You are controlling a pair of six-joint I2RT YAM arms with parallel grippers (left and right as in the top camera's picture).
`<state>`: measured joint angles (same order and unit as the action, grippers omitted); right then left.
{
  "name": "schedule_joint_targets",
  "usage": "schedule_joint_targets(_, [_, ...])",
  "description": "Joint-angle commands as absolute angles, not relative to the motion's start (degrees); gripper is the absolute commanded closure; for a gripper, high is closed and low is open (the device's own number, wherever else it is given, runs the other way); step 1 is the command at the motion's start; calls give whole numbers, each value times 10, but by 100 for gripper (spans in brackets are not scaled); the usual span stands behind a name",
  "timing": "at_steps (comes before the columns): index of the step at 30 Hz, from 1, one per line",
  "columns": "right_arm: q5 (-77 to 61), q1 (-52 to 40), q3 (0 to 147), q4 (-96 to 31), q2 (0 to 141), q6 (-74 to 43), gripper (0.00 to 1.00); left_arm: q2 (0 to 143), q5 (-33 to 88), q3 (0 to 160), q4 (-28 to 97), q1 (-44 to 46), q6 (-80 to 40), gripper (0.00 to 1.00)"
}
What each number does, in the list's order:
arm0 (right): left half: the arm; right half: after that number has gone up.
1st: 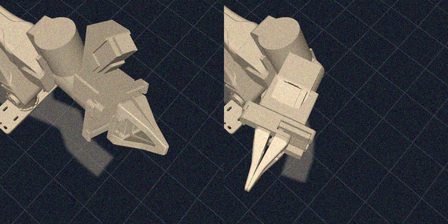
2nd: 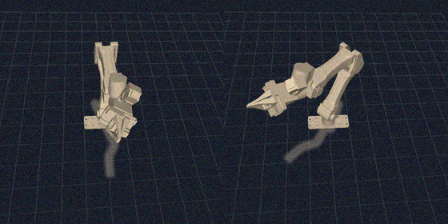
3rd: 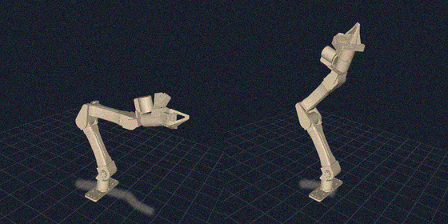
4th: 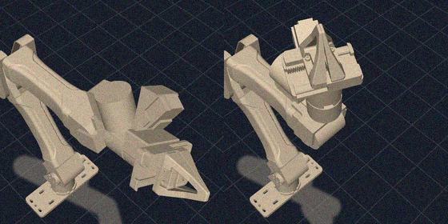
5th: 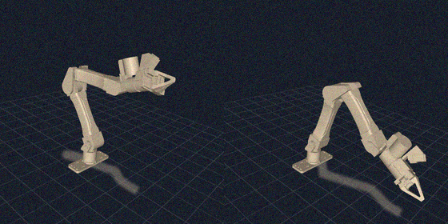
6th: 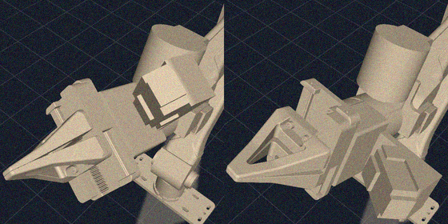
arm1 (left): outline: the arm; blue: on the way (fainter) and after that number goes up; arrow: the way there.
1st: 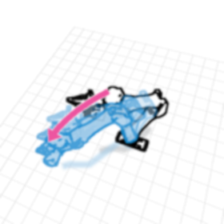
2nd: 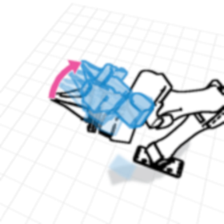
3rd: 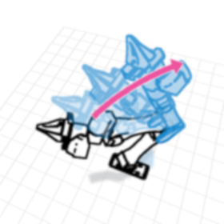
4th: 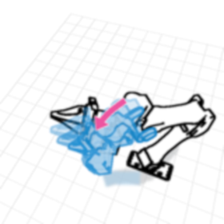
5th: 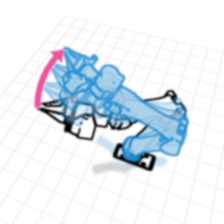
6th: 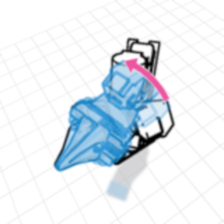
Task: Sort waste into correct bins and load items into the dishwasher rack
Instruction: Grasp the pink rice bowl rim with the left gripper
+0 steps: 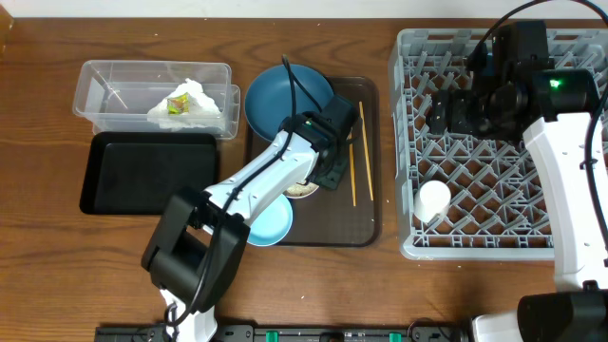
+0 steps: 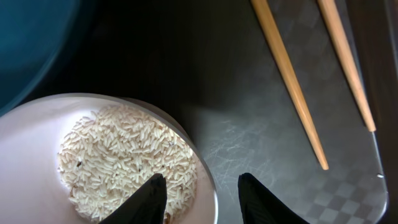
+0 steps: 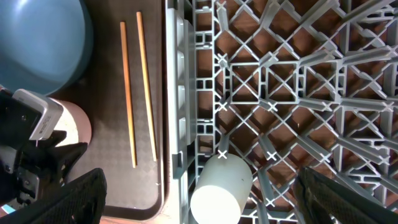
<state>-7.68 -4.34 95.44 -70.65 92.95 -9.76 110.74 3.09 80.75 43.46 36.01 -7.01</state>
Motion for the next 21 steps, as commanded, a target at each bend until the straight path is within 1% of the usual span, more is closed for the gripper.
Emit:
schedule_joint_targets(1, [-75,-40,959,-707,929,-86,6,1115,25,816,435,359,-67,60])
schedule_joint_targets(13, [-75,-40,959,-707,929,-86,5,1120,25,797,411,362,-75,60])
schedule_joint_targets(15, [-75,-40,959,-706,929,-87,5,1129,26,797,408,364,-75,61])
schedule_joint_targets(16, [-75,-40,959,-705,929,-87,5,1135,26,797,406,365,-75,64])
schedule_joint_targets(19, [-75,-40,959,-705,929,-86,5,1140,26,797,406,365,-75,65])
schedule_joint_targets(21, [-75,-40,959,-705,929,-87,5,1140,26,797,406,365,-75,67])
